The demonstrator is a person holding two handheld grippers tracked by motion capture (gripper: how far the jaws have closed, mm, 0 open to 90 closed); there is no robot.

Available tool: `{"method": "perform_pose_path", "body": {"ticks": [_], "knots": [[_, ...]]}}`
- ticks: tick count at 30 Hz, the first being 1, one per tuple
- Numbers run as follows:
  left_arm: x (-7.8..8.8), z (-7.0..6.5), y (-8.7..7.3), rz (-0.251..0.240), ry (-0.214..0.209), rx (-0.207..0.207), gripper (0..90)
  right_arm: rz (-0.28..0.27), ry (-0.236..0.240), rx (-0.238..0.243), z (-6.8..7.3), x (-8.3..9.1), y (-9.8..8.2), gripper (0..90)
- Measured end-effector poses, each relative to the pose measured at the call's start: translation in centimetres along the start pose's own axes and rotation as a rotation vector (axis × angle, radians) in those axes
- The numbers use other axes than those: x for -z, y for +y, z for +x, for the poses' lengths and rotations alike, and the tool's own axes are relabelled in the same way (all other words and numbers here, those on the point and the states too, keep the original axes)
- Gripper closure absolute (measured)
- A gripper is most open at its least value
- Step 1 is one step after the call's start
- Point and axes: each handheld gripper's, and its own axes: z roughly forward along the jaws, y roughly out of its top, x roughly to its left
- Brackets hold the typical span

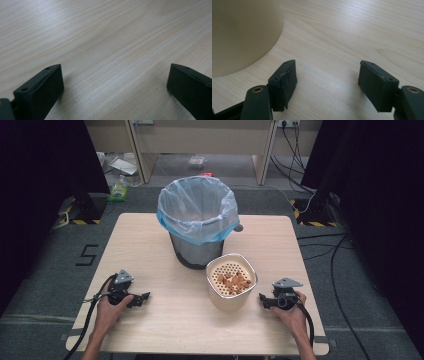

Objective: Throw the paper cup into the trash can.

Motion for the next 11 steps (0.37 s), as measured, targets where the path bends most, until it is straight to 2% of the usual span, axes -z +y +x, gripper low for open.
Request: {"method": "perform_pose_path", "body": {"ticks": [3,4,6,11], "knots": [[0.00,0.00,0.00,0.000,0.000,0.000,0.0,-0.016,0.006,-0.003,-0.05,-0.08,-0.20,28.6],[0.01,-0.01,0.00,0.000,0.001,-0.001,0.0,-0.024,0.021,0.012,0.02,-0.20,-0.33,23.7],[0.01,-0.01,0.00,0.000,0.001,0.000,0.0,-0.030,0.022,0.010,0.13,-0.31,-0.36,21.7],[0.01,-0.01,0.00,0.000,0.001,-0.001,0.0,-0.032,0.019,0.017,0.17,-0.44,-0.32,20.6]]}}
